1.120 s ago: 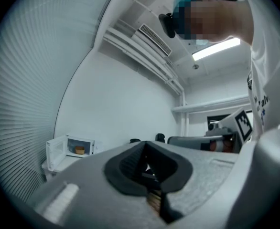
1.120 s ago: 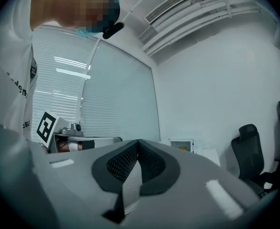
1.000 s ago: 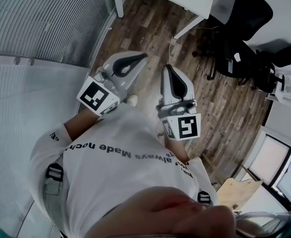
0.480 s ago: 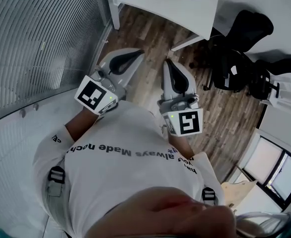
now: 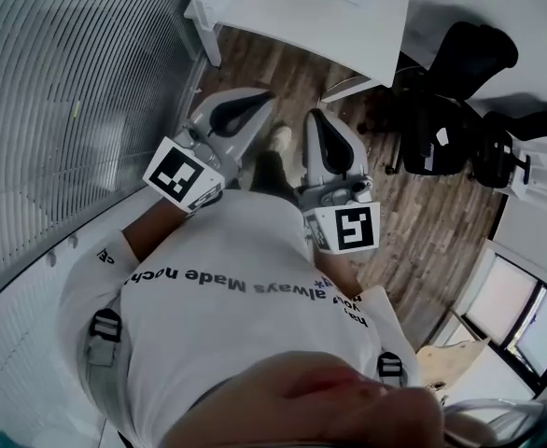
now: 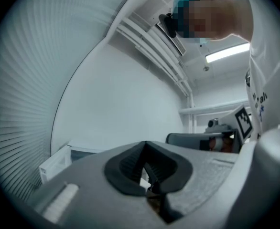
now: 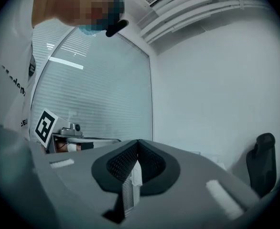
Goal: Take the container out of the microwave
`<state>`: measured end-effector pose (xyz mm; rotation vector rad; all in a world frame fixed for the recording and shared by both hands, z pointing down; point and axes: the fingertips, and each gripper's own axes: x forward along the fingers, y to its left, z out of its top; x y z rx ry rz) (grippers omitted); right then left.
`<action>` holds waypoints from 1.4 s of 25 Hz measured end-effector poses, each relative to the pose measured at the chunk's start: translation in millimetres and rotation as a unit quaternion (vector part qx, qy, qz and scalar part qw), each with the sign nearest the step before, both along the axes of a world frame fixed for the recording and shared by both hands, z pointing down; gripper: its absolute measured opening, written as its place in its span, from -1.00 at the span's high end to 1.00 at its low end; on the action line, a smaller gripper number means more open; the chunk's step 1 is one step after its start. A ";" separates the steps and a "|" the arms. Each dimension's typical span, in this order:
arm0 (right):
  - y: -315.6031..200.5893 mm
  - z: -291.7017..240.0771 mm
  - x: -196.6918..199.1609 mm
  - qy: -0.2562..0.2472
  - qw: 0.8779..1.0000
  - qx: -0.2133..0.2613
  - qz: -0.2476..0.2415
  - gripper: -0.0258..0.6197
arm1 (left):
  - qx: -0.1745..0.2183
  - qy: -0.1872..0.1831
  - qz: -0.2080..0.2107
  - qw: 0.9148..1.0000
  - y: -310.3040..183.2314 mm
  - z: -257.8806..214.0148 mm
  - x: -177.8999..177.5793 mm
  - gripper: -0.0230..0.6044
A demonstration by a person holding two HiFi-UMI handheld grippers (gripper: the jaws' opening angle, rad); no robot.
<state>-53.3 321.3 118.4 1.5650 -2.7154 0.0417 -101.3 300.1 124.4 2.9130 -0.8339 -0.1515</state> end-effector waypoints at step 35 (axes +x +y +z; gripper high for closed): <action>-334.0 27.8 210.2 -0.013 0.999 -0.001 -0.040 0.92 | 0.005 -0.015 -0.045 0.999 -330.3 25.4 206.0 0.92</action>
